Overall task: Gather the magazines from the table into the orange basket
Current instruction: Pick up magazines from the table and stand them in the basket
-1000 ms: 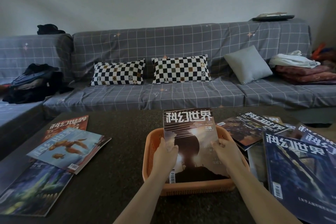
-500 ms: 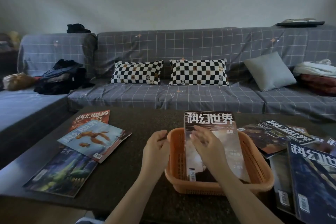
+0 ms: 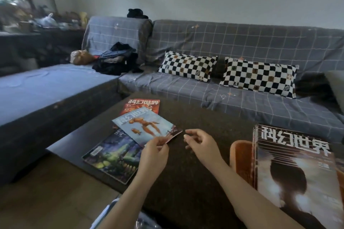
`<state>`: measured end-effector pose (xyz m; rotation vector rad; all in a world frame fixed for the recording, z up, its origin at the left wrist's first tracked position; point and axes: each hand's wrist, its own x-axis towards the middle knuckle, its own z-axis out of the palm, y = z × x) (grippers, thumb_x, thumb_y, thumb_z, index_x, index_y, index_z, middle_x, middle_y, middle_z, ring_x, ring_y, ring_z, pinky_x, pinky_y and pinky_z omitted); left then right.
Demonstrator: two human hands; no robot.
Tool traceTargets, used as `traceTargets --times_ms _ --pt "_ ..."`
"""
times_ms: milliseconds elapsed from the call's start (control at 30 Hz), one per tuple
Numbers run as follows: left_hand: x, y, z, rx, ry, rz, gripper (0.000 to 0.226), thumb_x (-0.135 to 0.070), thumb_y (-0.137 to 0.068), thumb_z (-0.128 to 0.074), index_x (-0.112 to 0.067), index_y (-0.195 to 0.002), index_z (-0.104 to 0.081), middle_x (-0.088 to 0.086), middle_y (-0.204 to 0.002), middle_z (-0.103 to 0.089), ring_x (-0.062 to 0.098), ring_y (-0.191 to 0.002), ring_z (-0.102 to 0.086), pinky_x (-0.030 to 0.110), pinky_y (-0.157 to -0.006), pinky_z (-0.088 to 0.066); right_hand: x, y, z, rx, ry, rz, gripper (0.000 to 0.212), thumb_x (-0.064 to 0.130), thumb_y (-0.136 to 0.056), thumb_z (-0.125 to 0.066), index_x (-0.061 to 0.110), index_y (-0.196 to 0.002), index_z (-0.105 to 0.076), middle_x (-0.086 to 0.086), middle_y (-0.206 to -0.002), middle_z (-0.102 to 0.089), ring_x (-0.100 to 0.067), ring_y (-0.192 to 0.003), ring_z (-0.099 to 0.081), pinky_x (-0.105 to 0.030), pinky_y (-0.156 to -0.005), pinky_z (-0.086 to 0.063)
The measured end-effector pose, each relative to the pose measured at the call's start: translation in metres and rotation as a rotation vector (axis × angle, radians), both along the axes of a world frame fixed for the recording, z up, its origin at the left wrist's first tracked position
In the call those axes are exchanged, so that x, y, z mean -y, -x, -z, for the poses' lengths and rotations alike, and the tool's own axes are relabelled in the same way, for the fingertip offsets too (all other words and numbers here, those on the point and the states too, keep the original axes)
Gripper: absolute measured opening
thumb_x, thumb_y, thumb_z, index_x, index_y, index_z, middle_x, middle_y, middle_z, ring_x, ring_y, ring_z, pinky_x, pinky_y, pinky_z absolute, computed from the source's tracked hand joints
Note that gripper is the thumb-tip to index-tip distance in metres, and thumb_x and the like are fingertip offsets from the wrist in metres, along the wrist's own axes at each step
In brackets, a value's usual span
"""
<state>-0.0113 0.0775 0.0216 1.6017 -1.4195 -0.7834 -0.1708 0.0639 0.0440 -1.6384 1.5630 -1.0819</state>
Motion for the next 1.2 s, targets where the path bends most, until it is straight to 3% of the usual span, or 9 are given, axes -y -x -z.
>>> traceTargets --times_ms 100,200,333,433,533,733,833,1033,1200 --pt "0.018 -0.02 0.016 -0.004 -0.052 -0.071 0.029 -0.027 -0.095 -0.056 -0.026 -0.123 -0.059 -0.018 -0.101 -0.059 -0.004 -0.081 -0.056 0.01 -0.058 -0.042 0.035 -0.019 0.011 -0.067 -0.064 -0.019 0.024 0.034 -0.09 -0.059 0.026 -0.113 -0.059 0.011 -0.095 -0.063 -0.005 -0.081 -0.063 -0.017 -0.065 -0.048" --pt "0.037 -0.035 0.031 -0.005 -0.114 -0.152 0.038 -0.03 -0.094 -0.056 -0.023 -0.131 -0.053 0.0 -0.13 -0.054 0.013 -0.107 -0.057 0.034 -0.088 -0.053 0.071 -0.034 0.025 -0.171 -0.12 -0.024 0.031 0.037 -0.089 -0.059 0.024 -0.117 -0.058 0.006 -0.105 -0.063 -0.003 -0.083 -0.057 -0.016 -0.061 -0.044" --pt "0.062 -0.046 0.047 -0.029 -0.172 -0.223 0.051 -0.024 -0.095 -0.054 -0.014 -0.144 -0.04 0.008 -0.148 -0.039 0.023 -0.13 -0.044 0.042 -0.107 -0.042 0.113 -0.047 0.048 -0.271 -0.199 -0.037 0.042 0.038 -0.087 -0.061 0.023 -0.126 -0.054 0.004 -0.116 -0.06 0.0 -0.085 -0.052 -0.014 -0.059 -0.038" --pt "0.076 -0.049 0.054 -0.025 -0.131 -0.25 0.054 -0.021 -0.095 -0.053 -0.014 -0.146 -0.036 0.007 -0.154 -0.031 0.021 -0.138 -0.034 0.028 -0.103 -0.035 0.139 -0.051 0.064 -0.392 -0.229 -0.01 0.05 0.041 -0.085 -0.062 0.023 -0.13 -0.051 0.001 -0.127 -0.057 -0.012 -0.108 -0.053 -0.024 -0.08 -0.046" --pt "0.088 -0.052 0.062 -0.059 -0.12 -0.287 0.054 -0.018 -0.094 -0.053 -0.016 -0.145 -0.038 0.008 -0.152 -0.034 0.026 -0.139 -0.033 0.037 -0.107 -0.038 0.159 -0.053 0.074 -0.552 -0.241 0.033 0.054 0.049 -0.082 -0.062 0.024 -0.128 -0.051 -0.003 -0.132 -0.053 -0.024 -0.123 -0.044 -0.039 -0.097 -0.041" --pt "0.104 -0.056 0.069 -0.447 -0.128 -0.451 0.051 -0.014 -0.089 -0.058 -0.021 -0.137 -0.042 0.004 -0.134 -0.053 0.024 -0.117 -0.056 0.048 -0.095 -0.051 0.168 -0.054 0.074 -0.649 -0.328 0.073 0.073 0.06 -0.072 -0.068 0.019 -0.13 -0.048 -0.01 -0.134 -0.046 -0.027 -0.122 -0.042 -0.038 -0.095 -0.04" --pt "0.107 -0.053 0.066 -0.515 -0.199 -0.459 0.035 -0.017 -0.087 -0.064 -0.016 -0.119 -0.051 0.001 -0.117 -0.062 0.02 -0.101 -0.062 0.044 -0.09 -0.053 0.163 -0.054 0.068 -0.561 -0.44 0.062 0.057 0.055 -0.066 -0.075 0.016 -0.105 -0.062 -0.007 -0.12 -0.055 -0.024 -0.109 -0.052 -0.039 -0.092 -0.047" --pt "0.079 -0.048 0.065 -0.611 -0.223 -0.31 0.021 -0.015 -0.09 -0.065 -0.032 -0.094 -0.052 -0.002 -0.108 -0.064 0.022 -0.1 -0.065 0.047 -0.091 -0.054 0.131 -0.048 0.059 -0.234 -0.564 0.137 0.041 0.029 -0.075 -0.076 0.009 -0.107 -0.061 -0.01 -0.111 -0.062 -0.021 -0.097 -0.059 -0.036 -0.085 -0.05" --pt "0.039 -0.047 0.051 -0.679 -0.121 -0.177 0.029 -0.012 -0.092 -0.063 -0.023 -0.117 -0.054 0.003 -0.116 -0.067 0.023 -0.099 -0.069 0.046 -0.088 -0.057 0.09 -0.034 0.035 0.099 -0.586 0.154 0.04 0.021 -0.08 -0.072 0.009 -0.114 -0.054 -0.004 -0.093 -0.062 -0.013 -0.076 -0.06 -0.027 -0.057 -0.041"
